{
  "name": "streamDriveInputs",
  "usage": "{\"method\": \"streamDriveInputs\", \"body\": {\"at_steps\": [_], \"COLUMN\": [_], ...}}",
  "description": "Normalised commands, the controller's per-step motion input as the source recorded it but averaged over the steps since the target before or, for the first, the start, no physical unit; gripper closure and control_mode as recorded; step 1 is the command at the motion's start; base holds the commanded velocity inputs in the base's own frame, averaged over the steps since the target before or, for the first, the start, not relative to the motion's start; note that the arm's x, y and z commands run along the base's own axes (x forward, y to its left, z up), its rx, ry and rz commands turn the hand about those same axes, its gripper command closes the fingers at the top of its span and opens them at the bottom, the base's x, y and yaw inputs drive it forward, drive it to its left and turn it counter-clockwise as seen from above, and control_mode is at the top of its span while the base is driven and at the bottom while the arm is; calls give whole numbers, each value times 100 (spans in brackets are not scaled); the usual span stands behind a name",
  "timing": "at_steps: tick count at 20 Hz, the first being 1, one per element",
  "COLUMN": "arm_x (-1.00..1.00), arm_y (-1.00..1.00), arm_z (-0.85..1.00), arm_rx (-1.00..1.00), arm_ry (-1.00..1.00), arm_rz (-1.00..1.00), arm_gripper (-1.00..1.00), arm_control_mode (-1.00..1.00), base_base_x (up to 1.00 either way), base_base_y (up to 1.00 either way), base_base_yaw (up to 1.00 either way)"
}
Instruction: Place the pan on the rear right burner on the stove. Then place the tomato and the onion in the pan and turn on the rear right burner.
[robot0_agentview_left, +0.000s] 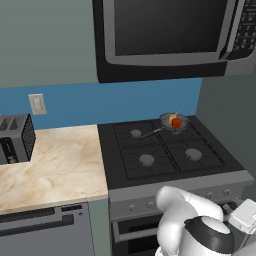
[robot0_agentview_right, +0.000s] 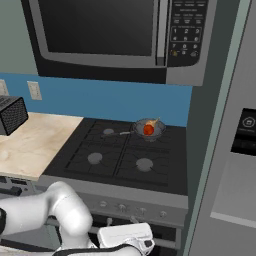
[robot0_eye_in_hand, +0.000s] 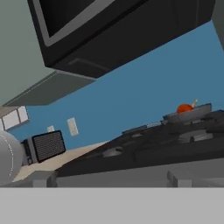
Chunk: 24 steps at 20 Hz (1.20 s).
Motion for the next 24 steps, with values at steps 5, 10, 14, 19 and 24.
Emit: {"method": "streamDriveInputs", "body": {"at_steps": [5, 10, 14, 19, 24], "arm_x": [25, 17, 11, 19, 12], "arm_y": [0, 1, 2, 0, 0], "arm_z": [0, -7, -18, -20, -13], "arm_rx": [0, 0, 0, 0, 0], "arm_ry": [0, 0, 0, 0, 0], "arm_rz": [-12, -12, -11, -12, -10], "arm_gripper": [-100, -100, -100, -100, -100], "arm_control_mode": [-100, -100, -100, -100, -100], "base_base_x": [0, 0, 0, 0, 0], "base_base_y": [0, 0, 0, 0, 0], "base_base_yaw": [0, 0, 0, 0, 0]}}
